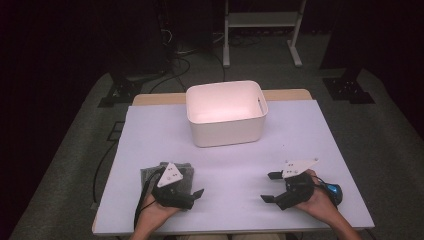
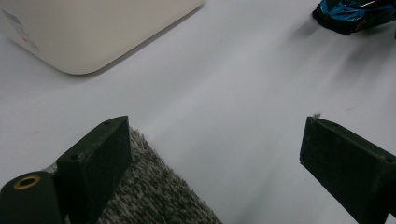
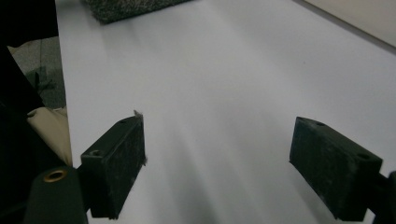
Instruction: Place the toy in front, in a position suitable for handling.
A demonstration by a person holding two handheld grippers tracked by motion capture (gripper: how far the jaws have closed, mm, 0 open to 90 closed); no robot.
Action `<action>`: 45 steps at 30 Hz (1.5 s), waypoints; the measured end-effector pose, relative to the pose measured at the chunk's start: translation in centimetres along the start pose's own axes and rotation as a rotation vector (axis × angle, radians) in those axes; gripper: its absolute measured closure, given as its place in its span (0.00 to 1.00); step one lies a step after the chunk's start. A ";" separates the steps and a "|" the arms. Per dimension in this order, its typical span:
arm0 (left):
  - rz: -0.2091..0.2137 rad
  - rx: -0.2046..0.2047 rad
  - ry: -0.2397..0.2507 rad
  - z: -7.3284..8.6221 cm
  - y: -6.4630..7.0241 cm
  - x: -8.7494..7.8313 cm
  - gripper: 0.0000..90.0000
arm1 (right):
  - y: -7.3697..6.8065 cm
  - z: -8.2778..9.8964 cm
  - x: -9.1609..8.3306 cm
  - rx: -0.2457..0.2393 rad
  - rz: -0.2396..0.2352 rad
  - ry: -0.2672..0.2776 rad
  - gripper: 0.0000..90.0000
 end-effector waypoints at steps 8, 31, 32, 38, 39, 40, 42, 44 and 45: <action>0.000 0.005 -0.005 0.1 0.0 -0.1 0.10 | 0.5 -0.7 -1.4 -0.014 0.013 -0.025 0.19; 0.004 0.006 -0.012 0.2 -0.1 -0.1 0.10 | 2.3 1.3 -6.5 0.024 0.078 -0.085 0.19; 0.005 0.006 -0.013 0.2 -0.1 -0.1 0.10 | 2.4 1.4 -6.7 0.024 0.082 -0.087 0.19; 0.009 0.007 -0.019 0.2 0.0 0.0 0.10 | 2.9 2.6 -7.8 0.042 0.108 -0.105 0.18; 0.011 0.006 -0.018 0.2 0.0 0.0 0.10 | 3.0 2.8 -8.0 0.044 0.113 -0.110 0.18; 0.012 0.005 -0.019 0.2 0.0 0.1 0.10 | 3.1 3.0 -8.2 0.042 0.119 -0.115 0.18; 0.013 0.006 -0.021 0.2 0.1 0.1 0.09 | 3.4 3.6 -8.5 0.053 0.131 -0.125 0.18; 0.014 0.006 -0.022 0.2 0.1 0.1 0.09 | 3.7 4.1 -8.7 0.061 0.138 -0.132 0.18; 0.013 0.009 -0.026 0.2 0.1 0.1 0.09 | 3.9 4.3 -8.8 0.066 0.142 -0.137 0.18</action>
Point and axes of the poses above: each handheld gripper's, and its own axes: x roughly forward along the jaws, z roughly out of its underside, y roughly to its right, the point moved 4 cm from there along x, roughly forward along the jaws
